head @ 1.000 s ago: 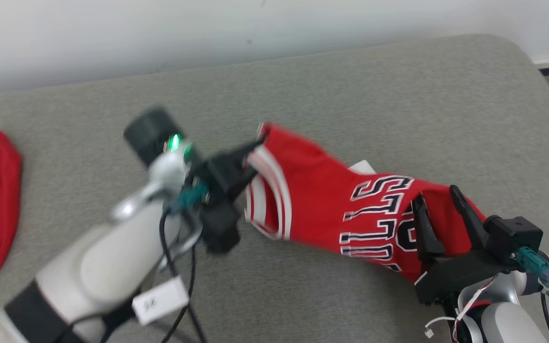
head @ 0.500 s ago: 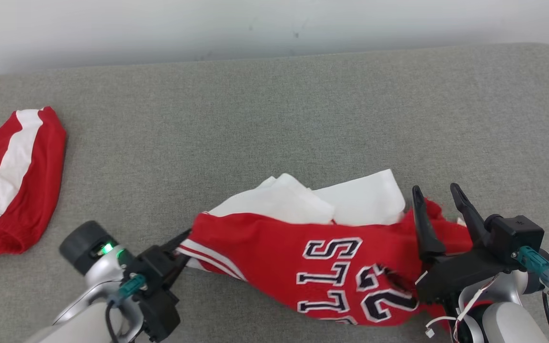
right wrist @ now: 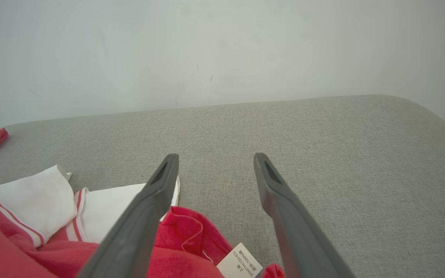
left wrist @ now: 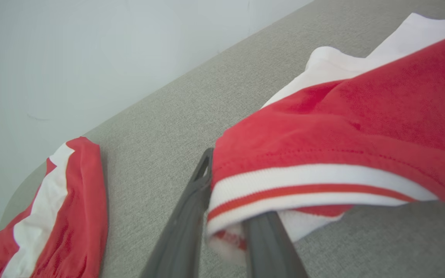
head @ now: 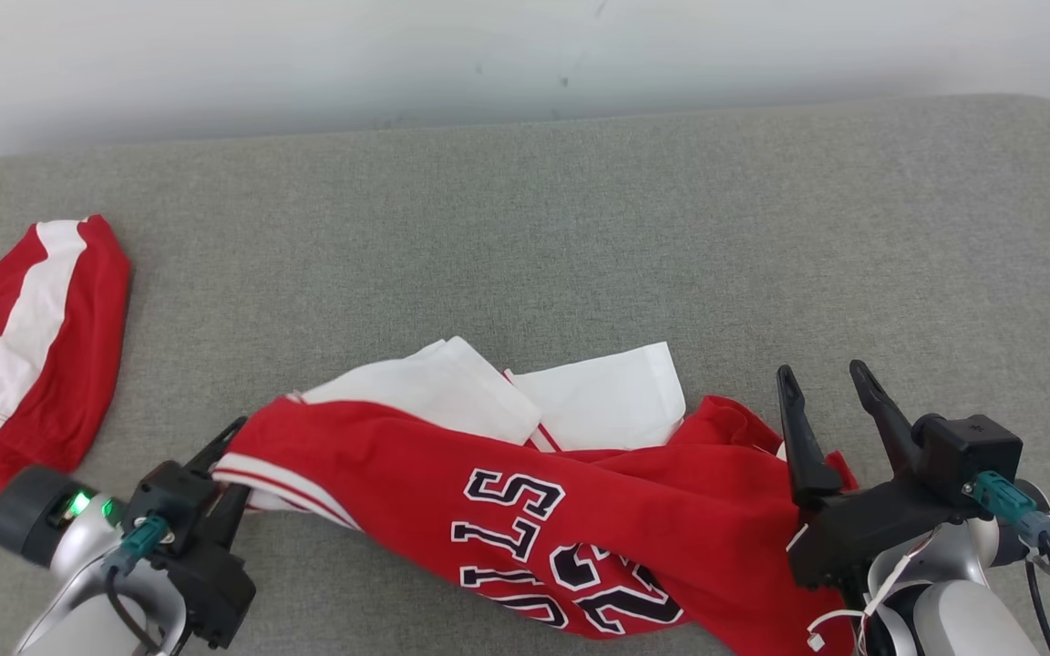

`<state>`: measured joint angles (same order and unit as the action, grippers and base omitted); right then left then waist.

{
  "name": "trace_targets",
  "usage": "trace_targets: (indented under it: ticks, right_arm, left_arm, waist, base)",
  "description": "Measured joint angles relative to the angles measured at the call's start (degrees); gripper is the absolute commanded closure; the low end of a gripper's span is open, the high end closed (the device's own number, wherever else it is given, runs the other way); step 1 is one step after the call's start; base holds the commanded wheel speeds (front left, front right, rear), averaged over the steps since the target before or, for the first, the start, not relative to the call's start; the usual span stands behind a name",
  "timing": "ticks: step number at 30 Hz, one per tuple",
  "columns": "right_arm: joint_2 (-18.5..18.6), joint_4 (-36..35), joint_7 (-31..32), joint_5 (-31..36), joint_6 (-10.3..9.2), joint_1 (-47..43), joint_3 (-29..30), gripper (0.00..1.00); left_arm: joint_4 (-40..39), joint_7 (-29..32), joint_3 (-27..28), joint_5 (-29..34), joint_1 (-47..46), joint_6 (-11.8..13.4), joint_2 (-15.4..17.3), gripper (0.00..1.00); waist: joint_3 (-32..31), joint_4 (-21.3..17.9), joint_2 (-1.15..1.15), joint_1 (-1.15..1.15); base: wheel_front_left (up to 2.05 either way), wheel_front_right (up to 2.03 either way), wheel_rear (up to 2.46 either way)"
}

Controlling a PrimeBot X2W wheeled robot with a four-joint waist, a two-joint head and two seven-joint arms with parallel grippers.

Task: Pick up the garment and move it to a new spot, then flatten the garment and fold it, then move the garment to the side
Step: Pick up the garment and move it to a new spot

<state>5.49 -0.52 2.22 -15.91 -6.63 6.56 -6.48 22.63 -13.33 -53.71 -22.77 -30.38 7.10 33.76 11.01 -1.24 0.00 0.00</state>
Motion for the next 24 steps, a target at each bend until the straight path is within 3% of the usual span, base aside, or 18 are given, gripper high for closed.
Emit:
trace_targets:
  ticks: [1,3,12,19,22,24]
  right_arm:
    - [-0.04,0.16,0.05,0.07,0.0,0.03,-0.21,0.0]
    - [-0.03,0.41,0.08,0.12,0.0,0.02,-0.38,0.0]
    - [0.11,0.92,0.31,0.16,0.0,-0.17,-0.24,0.0]
    - [1.42,1.04,0.33,0.15,0.0,-1.47,1.66,0.0]
    - [2.14,0.68,0.78,0.12,0.0,-2.35,2.77,0.0]
    - [2.24,0.63,0.81,0.11,-0.01,-2.52,3.01,0.0]
  left_arm:
    - [0.46,0.26,0.85,0.0,0.46,0.0,-0.07,0.63]
    - [1.49,0.75,2.64,-0.48,1.81,-0.01,-0.7,0.02]
    - [8.11,4.58,16.64,-1.0,8.79,-0.05,-6.68,0.0]
    - [10.47,6.31,30.38,-4.59,15.13,-0.05,-14.14,0.0]
    - [9.53,7.76,30.49,-6.05,17.28,-0.02,-14.23,0.0]
    - [6.54,8.27,26.05,-5.1,17.4,0.0,-12.62,0.0]
  waist:
    - [-0.11,-0.02,0.0,0.0]
    - [-0.43,-0.06,0.0,0.0]
    - [-2.37,-0.1,0.0,0.0]
    - [-4.22,0.31,0.0,0.0]
    - [-5.12,0.69,0.0,-0.01]
    - [-5.45,0.87,0.0,-0.01]
  base:
    - [0.0,0.0,0.0]
    - [0.0,0.0,0.0]
    - [0.0,0.0,0.0]
    - [0.0,0.0,0.0]
    - [0.0,0.0,0.0]
    - [0.0,0.0,0.0]
